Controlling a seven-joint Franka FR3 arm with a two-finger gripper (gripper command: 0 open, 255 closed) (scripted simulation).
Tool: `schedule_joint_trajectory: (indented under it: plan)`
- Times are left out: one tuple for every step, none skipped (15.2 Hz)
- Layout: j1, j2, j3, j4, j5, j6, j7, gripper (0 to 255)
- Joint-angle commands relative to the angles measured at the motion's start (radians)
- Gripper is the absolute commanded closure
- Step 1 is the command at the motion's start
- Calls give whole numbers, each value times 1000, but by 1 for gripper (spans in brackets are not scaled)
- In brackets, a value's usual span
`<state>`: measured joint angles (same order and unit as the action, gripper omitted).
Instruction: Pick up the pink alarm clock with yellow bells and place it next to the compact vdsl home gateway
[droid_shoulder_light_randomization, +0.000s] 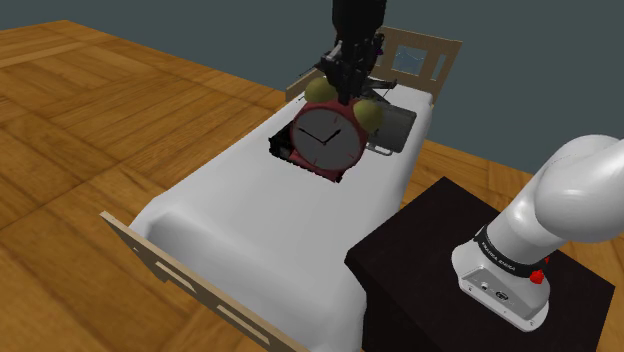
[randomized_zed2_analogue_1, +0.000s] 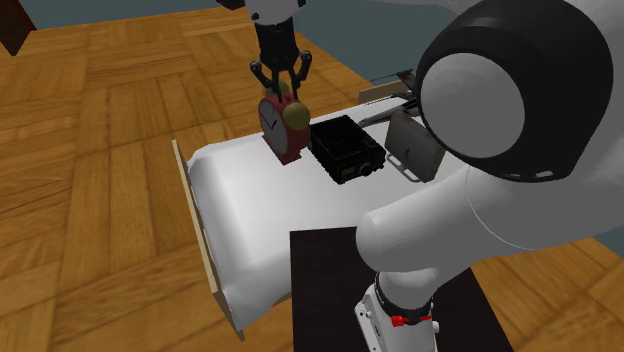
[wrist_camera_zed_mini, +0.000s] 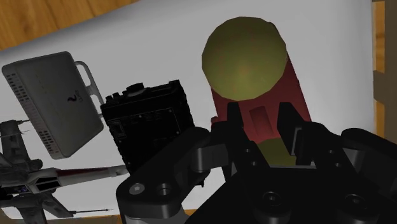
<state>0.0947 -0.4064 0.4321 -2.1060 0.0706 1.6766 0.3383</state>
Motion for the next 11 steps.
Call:
schedule_joint_trajectory:
  plan:
    - [-11,-23,-35,-29,-7,10,-48,255]
    - [-18,-34,-55,-41,-13,12,-74,255]
    - [-26,-43,-75,-53,-18,14,-100,255]
    - [-33,-52,-94,-63,-25,16,-125,255]
    - [-41,-59,-113,-73,-32,18,-150,255]
    - [-49,-66,-132,-81,-40,21,-175,255]
    - [-57,-71,-151,-88,-48,24,-200,255]
    - [-65,-75,-170,-94,-56,27,-224,255]
    - [-74,-78,-189,-100,-65,30,-249,255]
    - [-83,-79,-208,-103,-74,33,-273,255]
    - [-92,-80,-227,-106,-83,37,-297,255]
